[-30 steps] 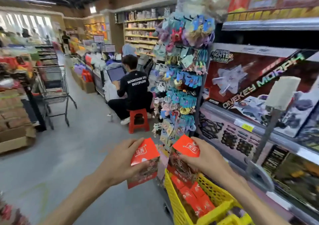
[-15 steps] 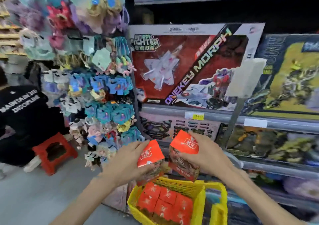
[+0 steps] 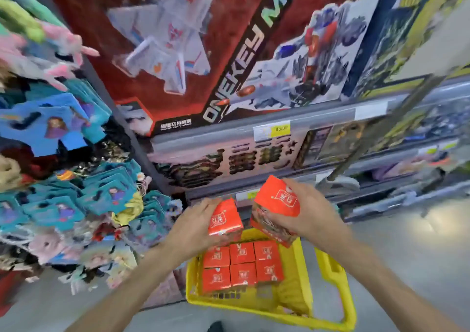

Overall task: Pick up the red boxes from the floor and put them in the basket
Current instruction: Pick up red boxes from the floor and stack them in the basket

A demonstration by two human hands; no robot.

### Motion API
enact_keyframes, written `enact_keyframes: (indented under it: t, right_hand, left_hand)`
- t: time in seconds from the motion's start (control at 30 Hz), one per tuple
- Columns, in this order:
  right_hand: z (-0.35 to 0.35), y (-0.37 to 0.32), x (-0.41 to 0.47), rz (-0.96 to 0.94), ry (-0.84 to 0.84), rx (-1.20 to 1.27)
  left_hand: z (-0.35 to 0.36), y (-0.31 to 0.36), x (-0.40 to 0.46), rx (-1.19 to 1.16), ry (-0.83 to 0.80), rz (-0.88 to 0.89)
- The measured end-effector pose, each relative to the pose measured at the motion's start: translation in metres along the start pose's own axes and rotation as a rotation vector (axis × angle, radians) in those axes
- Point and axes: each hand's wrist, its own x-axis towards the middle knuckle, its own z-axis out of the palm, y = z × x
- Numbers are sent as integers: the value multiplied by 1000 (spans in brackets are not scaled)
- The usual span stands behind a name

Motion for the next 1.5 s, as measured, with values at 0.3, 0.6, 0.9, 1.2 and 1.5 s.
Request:
enact_keyframes:
  t: [0.3, 0.6, 0.9, 1.2, 1.5]
  right_hand:
    - [105, 36, -7, 270, 17, 48]
    - [210, 99, -9, 251, -57, -96]
    - [283, 141, -10, 173, -201, -135]
    - [320, 147, 68, -117, -507, -285]
    - [358, 166, 114, -265, -608, -207]
  left_hand:
    - [145, -77, 19, -61, -234, 31]
    - [267, -129, 35, -8, -288, -56]
    - [301, -156, 40, 0, -276, -46]
    - [296, -153, 30, -41, -246, -16]
    - [306, -160, 25, -44, -200, -21]
